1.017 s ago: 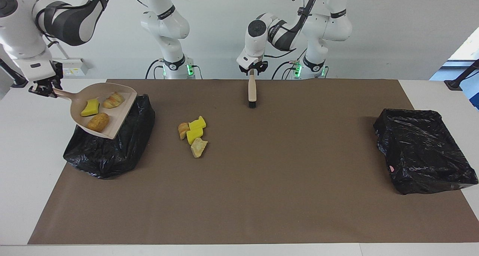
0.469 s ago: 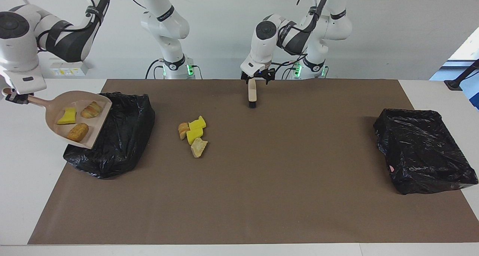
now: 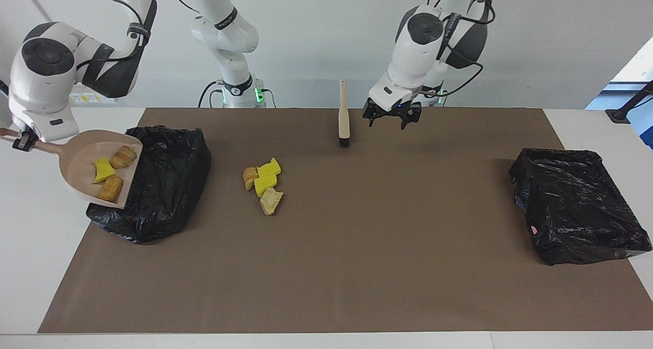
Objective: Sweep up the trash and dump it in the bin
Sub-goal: 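Tip the dustpan with the right gripper to dump debris into the bag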
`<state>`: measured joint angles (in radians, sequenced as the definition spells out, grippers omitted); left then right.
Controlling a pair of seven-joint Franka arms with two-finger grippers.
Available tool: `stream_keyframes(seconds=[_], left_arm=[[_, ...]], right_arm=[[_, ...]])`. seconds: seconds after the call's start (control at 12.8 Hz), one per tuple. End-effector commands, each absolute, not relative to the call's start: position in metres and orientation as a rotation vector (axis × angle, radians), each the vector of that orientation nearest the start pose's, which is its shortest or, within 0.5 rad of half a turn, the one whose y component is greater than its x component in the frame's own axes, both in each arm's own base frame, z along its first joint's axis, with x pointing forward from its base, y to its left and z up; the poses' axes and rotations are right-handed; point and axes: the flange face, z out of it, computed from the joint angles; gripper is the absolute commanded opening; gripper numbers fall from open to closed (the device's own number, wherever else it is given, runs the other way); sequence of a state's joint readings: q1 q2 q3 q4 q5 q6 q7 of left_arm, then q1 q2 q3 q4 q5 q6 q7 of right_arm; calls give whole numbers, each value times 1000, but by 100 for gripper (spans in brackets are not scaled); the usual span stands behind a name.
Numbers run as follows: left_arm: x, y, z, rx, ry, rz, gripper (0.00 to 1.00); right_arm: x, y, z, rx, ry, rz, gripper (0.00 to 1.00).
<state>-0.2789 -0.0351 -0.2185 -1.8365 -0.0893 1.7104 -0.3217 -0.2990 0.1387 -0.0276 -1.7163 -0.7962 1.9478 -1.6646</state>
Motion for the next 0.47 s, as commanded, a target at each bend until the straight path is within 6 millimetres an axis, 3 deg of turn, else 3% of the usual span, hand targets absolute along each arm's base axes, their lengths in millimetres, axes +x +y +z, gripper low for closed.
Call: stream_keyframes(seconds=[0.0, 0.08, 0.39], left_arm=[[494, -238, 563, -3123, 293, 148, 100], [501, -224, 573, -3126, 290, 146, 100], [523, -149, 624, -3153, 273, 62, 100]], right_arm=[[573, -232, 530, 1732, 1781, -802, 0], [577, -220, 532, 1709, 1760, -823, 0], [578, -212, 535, 1675, 1736, -861, 0]])
